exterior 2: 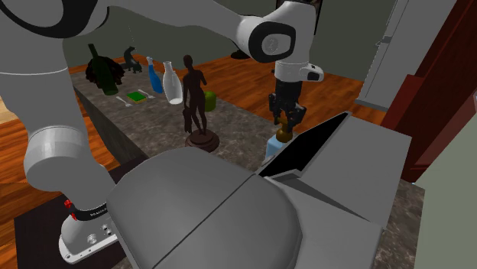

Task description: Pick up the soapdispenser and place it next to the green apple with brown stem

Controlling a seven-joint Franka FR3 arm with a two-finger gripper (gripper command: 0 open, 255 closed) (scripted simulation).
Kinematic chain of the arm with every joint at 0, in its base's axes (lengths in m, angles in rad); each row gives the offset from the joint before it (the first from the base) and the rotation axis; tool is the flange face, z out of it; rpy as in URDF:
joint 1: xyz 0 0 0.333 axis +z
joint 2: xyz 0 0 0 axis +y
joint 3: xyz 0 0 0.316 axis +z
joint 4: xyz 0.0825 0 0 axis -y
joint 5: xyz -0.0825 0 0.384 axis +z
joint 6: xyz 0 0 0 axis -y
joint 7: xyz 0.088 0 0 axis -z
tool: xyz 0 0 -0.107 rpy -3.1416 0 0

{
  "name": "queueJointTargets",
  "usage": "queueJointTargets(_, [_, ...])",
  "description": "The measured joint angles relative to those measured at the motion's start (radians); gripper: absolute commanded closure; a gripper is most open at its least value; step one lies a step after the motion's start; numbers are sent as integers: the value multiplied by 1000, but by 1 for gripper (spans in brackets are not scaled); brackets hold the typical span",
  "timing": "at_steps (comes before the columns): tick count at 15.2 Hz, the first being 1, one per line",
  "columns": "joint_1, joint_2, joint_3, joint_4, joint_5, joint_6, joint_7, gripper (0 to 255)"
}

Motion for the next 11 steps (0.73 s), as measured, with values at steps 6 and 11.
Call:
queueJointTargets(6, [0, -1, 0, 4, -1, -6, 1, 255])
queueJointTargets(11, [1, -20, -2, 41, -8, -61, 3, 255])
